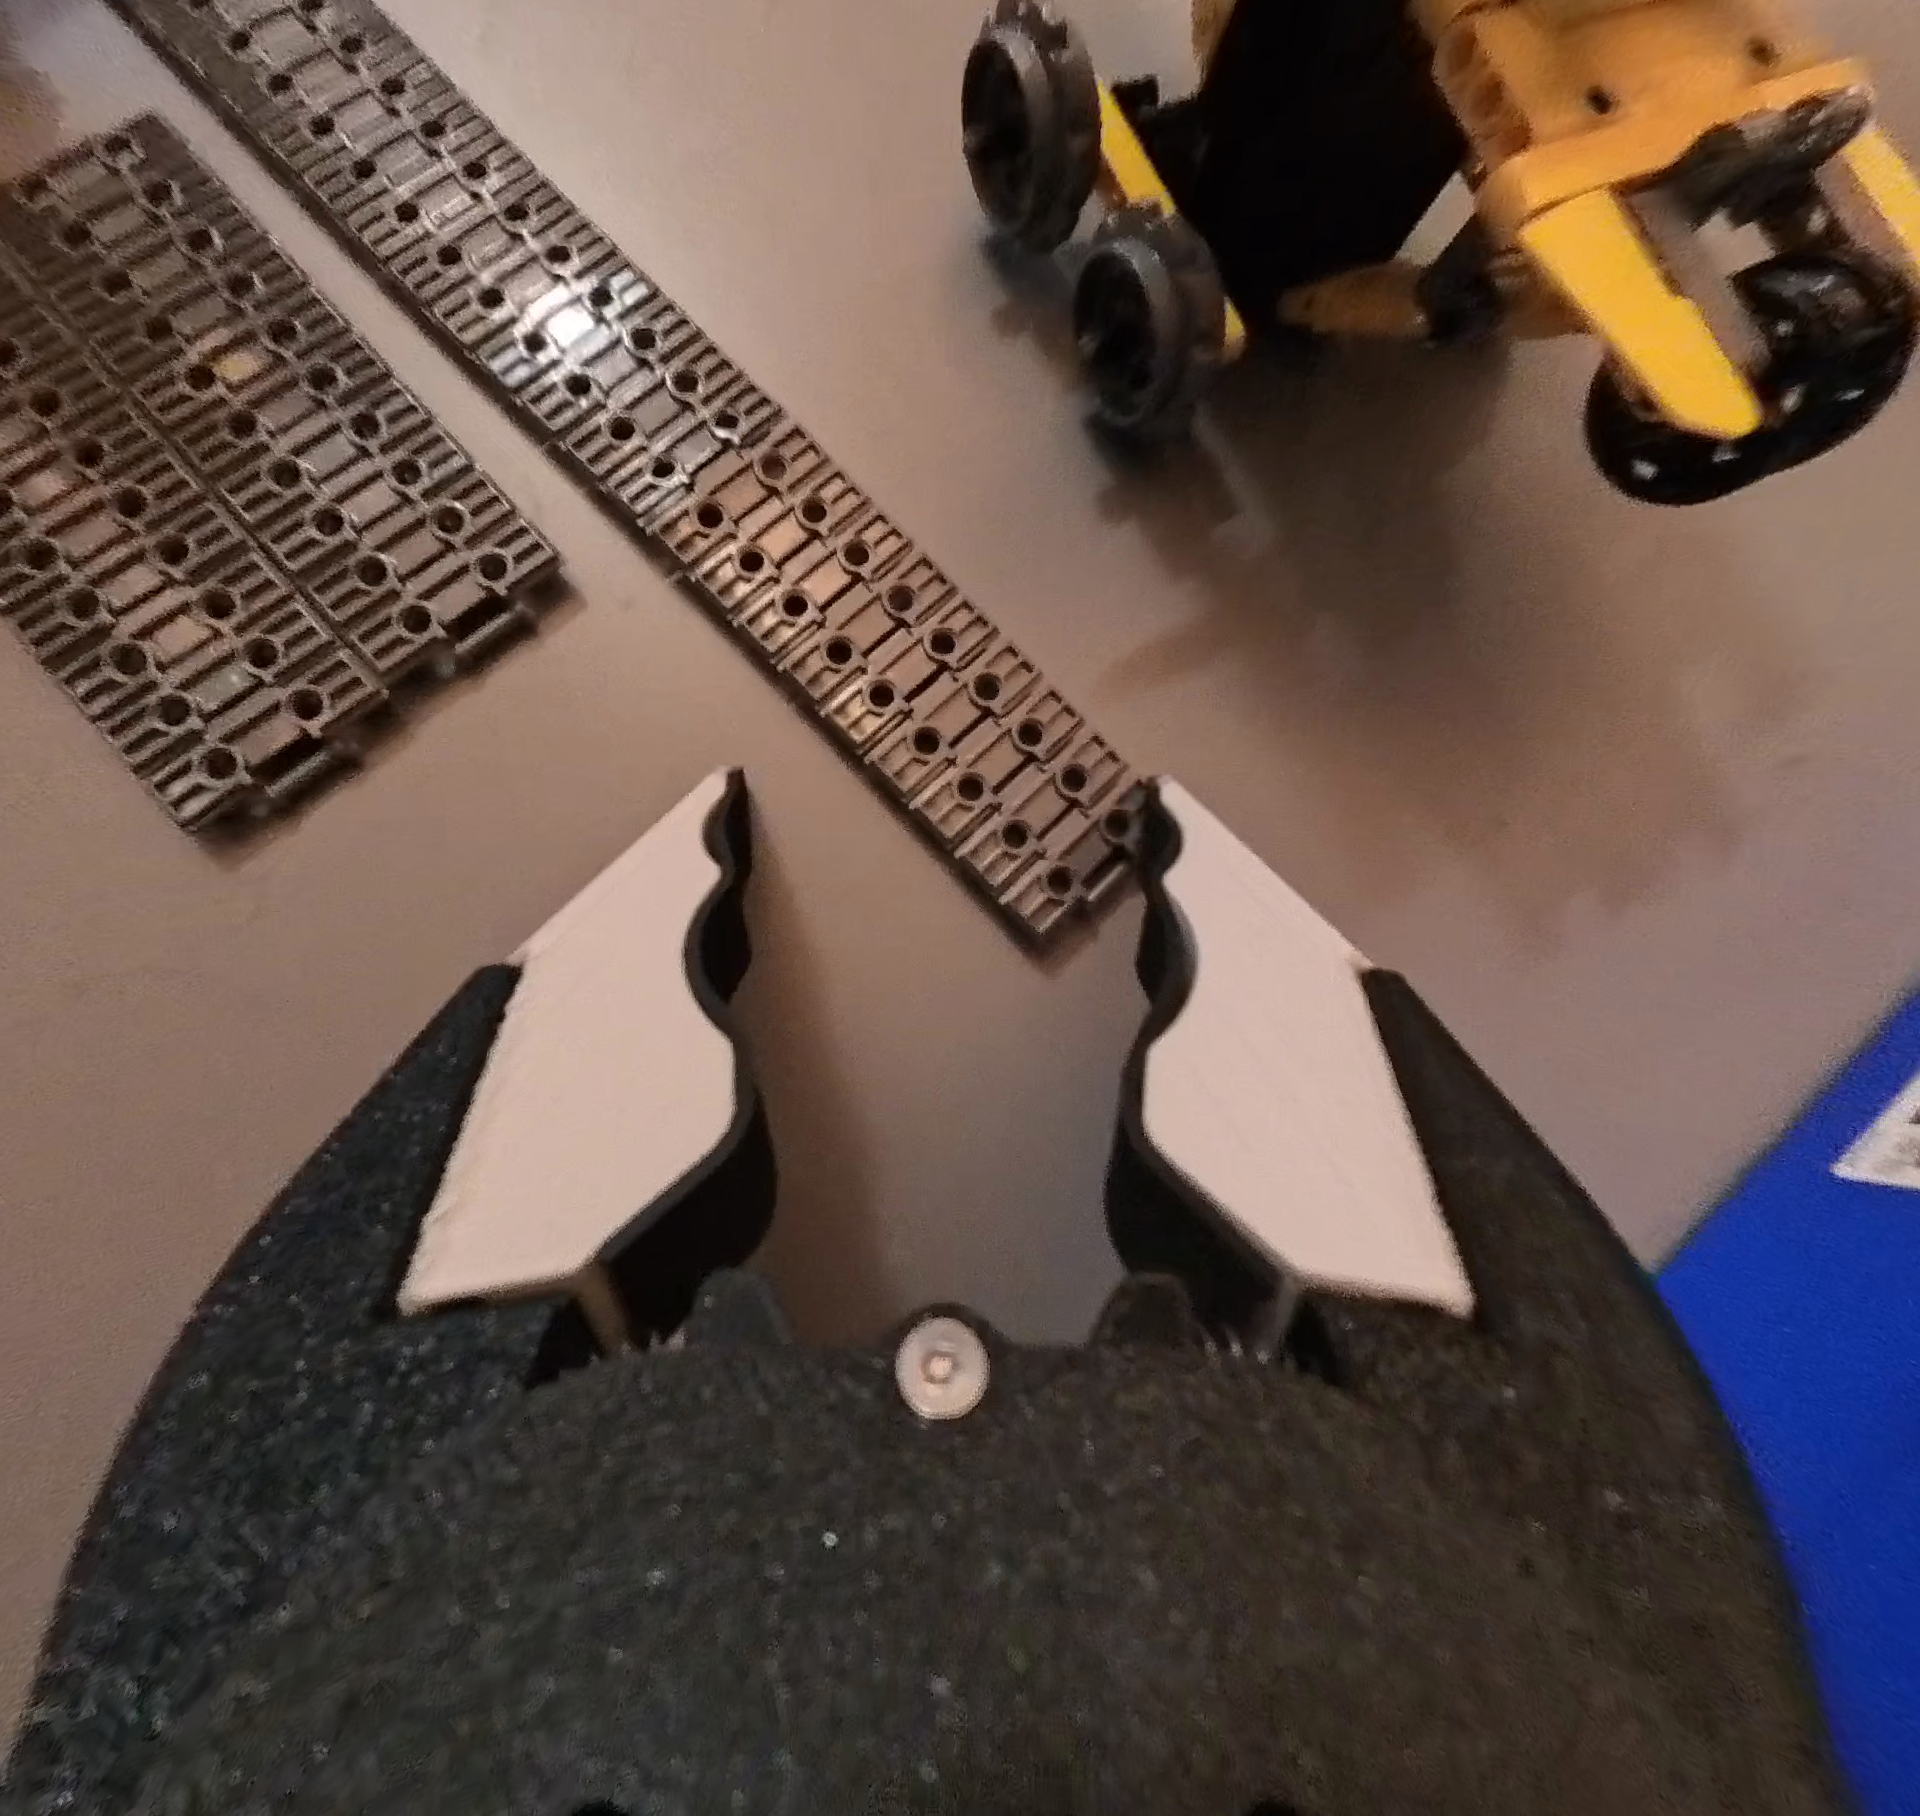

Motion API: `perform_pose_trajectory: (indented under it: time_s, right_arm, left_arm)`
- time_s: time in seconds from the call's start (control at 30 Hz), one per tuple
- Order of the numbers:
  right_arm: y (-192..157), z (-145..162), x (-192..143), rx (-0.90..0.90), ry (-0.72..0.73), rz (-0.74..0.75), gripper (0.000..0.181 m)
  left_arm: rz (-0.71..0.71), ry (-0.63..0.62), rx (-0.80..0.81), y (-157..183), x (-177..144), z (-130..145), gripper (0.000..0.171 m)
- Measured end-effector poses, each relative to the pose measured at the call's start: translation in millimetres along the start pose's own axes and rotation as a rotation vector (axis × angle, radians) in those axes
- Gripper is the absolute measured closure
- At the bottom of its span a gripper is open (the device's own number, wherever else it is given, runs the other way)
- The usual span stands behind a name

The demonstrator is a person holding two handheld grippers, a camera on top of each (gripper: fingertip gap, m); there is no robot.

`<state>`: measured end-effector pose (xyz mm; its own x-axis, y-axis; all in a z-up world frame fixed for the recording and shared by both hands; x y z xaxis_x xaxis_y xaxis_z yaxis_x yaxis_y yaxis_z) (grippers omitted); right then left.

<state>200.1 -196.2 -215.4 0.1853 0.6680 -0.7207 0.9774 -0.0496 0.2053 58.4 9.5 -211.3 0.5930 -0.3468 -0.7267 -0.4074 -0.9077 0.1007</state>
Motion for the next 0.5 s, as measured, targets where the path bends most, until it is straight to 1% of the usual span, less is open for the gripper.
perform_pose_trajectory:
  time_s: [0.1, 0.13, 0.2, 0.23, 0.3, 0.37, 0.47, 0.5]
  right_arm:
    - [-1.4, -0.7, 3.0, 0.035, 0.013, -0.042, 0.119]
    - [1.2, -0.6, 3.2, 0.034, 0.012, -0.024, 0.131]
    - [-0.2, -1.4, 3.0, 0.023, 0.009, -0.018, 0.139]
    - [-1.1, -1.9, 2.9, 0.011, 0.003, -0.015, 0.141]
    - [-2.7, -2.6, 2.5, -0.008, -0.01, -0.007, 0.145]
    - [-2.1, -3.3, 1.5, -0.02, -0.023, 0.009, 0.148]
    - [-1.9, -11.2, -3.8, -0.022, -0.002, 0.006, 0.166]
    - [-1.4, -12.0, -5.5, -0.018, -0.008, 0.0, 0.166]
  left_arm:
    - [0.025, -0.034, 0.015, 4.9, 8.0, 6.1, 0.1]
    - [0.032, -0.025, 0.016, 6.3, 8.1, 5.2, 0.106]
    - [0.032, -0.023, 0.01, 6.8, 8.2, 5.3, 0.107]
    - [0.031, -0.021, 0.011, 7.0, 8.2, 5.3, 0.11]
    - [0.023, -0.019, 0.025, 6.7, 6.6, 4.9, 0.129]
    - [0.028, -0.028, 0.024, 7.1, 5.9, 5.6, 0.129]
    - [0.06, -0.026, -0.002, 9.6, 4.3, 1.8, 0.13]
    - [0.063, -0.021, -0.013, 9.3, 3.3, -1.2, 0.13]
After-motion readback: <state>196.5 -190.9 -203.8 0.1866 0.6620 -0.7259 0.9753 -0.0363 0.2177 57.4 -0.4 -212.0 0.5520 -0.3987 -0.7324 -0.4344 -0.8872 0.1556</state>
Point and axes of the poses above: each gripper's, where its closed fingertips meet, x out along the fingers, z out of its underside, y = z × x across the jaws, the point moved 1 cm from there along -x, back along the fingers, and after that the axes turned 7 degrees about -x, right-handed, at the moved point
